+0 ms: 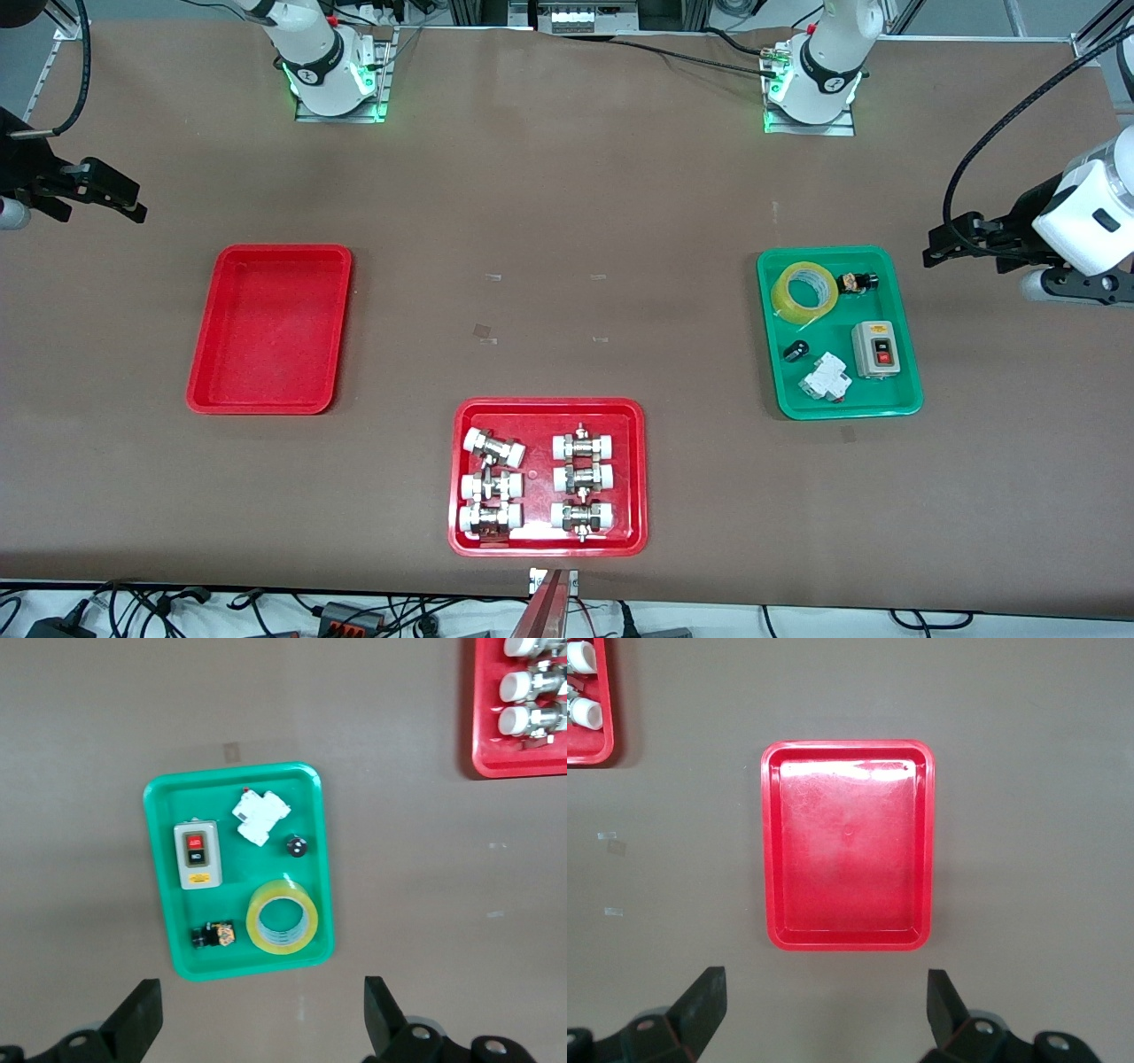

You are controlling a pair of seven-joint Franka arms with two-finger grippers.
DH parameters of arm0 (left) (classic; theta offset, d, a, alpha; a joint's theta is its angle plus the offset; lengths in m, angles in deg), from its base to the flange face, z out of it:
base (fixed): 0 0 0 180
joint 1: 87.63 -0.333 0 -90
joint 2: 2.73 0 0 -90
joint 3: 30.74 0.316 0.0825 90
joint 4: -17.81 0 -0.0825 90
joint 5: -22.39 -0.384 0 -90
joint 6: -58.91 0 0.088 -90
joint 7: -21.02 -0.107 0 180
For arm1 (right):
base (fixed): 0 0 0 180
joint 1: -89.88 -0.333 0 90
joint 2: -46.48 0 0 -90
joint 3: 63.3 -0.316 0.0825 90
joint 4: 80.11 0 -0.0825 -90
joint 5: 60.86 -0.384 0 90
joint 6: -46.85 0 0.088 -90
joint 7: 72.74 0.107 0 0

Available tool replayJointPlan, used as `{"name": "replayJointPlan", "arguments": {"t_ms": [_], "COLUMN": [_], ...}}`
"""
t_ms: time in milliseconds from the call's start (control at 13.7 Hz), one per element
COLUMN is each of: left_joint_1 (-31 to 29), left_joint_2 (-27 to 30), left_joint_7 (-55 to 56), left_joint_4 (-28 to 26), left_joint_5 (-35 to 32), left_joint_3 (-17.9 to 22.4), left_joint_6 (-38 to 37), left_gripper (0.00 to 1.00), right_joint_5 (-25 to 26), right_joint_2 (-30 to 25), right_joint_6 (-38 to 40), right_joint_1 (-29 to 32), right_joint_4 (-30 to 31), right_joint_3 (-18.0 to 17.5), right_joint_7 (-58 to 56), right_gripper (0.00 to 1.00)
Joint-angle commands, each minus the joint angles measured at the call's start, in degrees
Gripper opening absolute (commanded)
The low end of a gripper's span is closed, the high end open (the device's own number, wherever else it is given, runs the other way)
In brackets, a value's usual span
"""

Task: Left arm passes tape to right arm into tray
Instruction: 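Move the left gripper down over the yellow tape roll on the green tray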

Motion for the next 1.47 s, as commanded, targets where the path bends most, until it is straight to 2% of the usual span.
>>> {"name": "replayJointPlan", "arguments": {"t_ms": [0,366,586,1026,1099,1245,1392], "left_joint_1": [-0.07,-0.51,-0.68,-3.49,-3.5,-3.59,-3.67], "left_joint_2": [-1.44,-1.87,-2.75,-12.5,-13.99,-13.83,-13.3], "left_joint_7": [-0.65,-0.56,-0.47,0.49,0.84,0.93,0.93], "left_joint_4": [2.1,2.1,1.14,0.52,-0.52,-8.14,-13.78], "left_joint_5": [1.09,0.74,0.39,-1.46,-1.63,-2.07,-2.08], "left_joint_3": [0.04,0.04,0.13,0.31,0.31,0.39,0.31], "left_joint_6": [-0.71,-0.54,4.63,10.1,11.75,20.16,24.32], "left_gripper": [1.0,1.0,1.0,1.0,1.0,1.0,1.0], "right_joint_5": [-0.09,-0.09,-0.09,-0.09,-0.09,-0.09,-0.09], "right_joint_2": [-1.58,-1.49,-1.23,1.06,1.06,1.06,1.14], "right_joint_6": [-0.42,-0.42,-0.51,-0.95,-0.6,0.19,0.45], "right_joint_1": [-0.15,-0.15,-0.15,0.03,-0.15,-0.06,0.29], "right_joint_4": [1.72,1.46,1.37,-1.44,-1.53,-1.36,-1.27], "right_joint_3": [-0.15,-0.42,-0.42,-0.33,-0.33,-0.33,-0.33], "right_joint_7": [-0.39,-0.21,-0.21,-0.3,-0.47,-0.83,-0.65], "right_gripper": [1.0,1.0,1.0,1.0,1.0,1.0,1.0]}}
